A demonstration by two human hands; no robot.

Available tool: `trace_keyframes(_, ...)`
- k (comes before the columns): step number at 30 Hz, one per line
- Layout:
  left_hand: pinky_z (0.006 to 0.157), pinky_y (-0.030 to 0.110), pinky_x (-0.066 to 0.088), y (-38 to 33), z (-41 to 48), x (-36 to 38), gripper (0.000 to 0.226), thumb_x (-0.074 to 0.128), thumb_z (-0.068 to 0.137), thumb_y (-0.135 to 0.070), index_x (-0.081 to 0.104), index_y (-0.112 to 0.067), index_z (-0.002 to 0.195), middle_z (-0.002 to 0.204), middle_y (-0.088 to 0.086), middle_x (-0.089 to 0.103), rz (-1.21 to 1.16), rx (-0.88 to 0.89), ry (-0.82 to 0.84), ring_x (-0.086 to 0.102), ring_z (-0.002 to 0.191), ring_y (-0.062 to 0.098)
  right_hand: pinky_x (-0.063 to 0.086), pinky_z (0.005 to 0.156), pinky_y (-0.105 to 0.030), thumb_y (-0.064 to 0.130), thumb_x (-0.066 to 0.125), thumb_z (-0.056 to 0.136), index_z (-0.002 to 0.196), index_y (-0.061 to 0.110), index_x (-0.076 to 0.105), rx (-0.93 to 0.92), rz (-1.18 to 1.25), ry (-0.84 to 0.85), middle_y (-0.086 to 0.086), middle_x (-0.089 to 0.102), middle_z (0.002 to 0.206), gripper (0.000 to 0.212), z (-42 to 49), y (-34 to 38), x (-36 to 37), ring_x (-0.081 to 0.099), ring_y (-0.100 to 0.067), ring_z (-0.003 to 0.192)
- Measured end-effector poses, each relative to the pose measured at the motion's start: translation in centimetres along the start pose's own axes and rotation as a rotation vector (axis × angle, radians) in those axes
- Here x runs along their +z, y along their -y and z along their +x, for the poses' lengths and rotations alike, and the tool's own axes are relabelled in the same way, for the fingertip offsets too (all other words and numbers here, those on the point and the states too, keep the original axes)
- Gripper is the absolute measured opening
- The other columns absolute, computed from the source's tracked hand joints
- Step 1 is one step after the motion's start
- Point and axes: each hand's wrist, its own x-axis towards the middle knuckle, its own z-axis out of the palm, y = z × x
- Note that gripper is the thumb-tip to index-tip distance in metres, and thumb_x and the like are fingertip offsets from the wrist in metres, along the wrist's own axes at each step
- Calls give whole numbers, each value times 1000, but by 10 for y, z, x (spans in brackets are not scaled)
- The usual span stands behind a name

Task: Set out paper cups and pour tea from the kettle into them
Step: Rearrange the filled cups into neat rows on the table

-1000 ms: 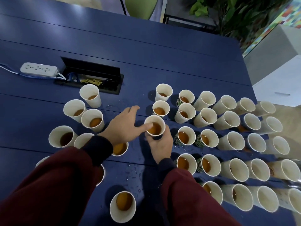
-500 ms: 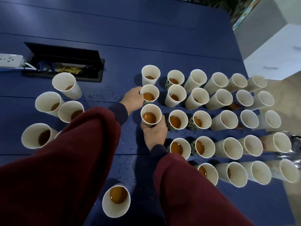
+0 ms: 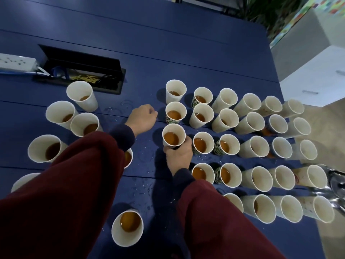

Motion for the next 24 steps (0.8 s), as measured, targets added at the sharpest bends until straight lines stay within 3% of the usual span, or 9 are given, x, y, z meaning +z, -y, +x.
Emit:
trace_keyframes(3,86,32,42,17,-26,-23,32,58,96,-37,64,-13,115,114,7,66,224,17,48,59,112,29,48,98,-40,4,79,72,117,12,49,57,-6,33,-10,61,118,55,-8,1,2,58,-30,111)
trace_keyframes(8,93,37,46,49,-70,-44,65,68,82,-59,56,-13,126,125,8,63,428,-42,70,58,114,28,50,96,-43,12,79,76,102,22,46,146,96,88,3,57,95,42,-31,-2,5,59,-25,98)
trace_keyframes(12,96,40,47,60,-101,-32,91,76,64,-71,50,-16,132,126,9,59,576,-3,134,56,117,29,49,95,-39,17,74,82,123,13,47,195,148,163,-3,57,107,49,-51,-9,1,58,-24,101)
trace_keyframes(15,93,45,50,68,-116,-21,73,81,67,-50,48,-18,125,118,10,54,652,27,84,57,112,33,45,92,-31,12,72,86,121,20,44,125,150,239,1,55,111,45,-66,-15,-2,57,-17,102)
trace_keyframes(17,92,47,51,67,-123,-19,62,77,73,-40,49,-17,123,116,12,54,661,32,31,57,111,35,46,100,-31,11,72,87,124,22,45,42,100,304,2,56,121,48,-76,-18,-5,57,-17,115)
trace_keyframes(21,88,46,52,51,-140,-13,54,74,71,-44,51,-20,114,109,9,55,587,102,-8,58,105,33,38,115,-37,8,73,84,146,18,40,-180,-76,436,3,48,145,71,-90,-26,-14,45,-15,135)
trace_keyframes(24,82,42,52,32,-156,-6,48,71,66,-50,51,-25,102,100,1,54,491,146,-4,59,97,28,45,110,-40,19,77,76,147,26,39,-312,-124,458,5,50,145,80,-102,-28,-14,50,-14,133)
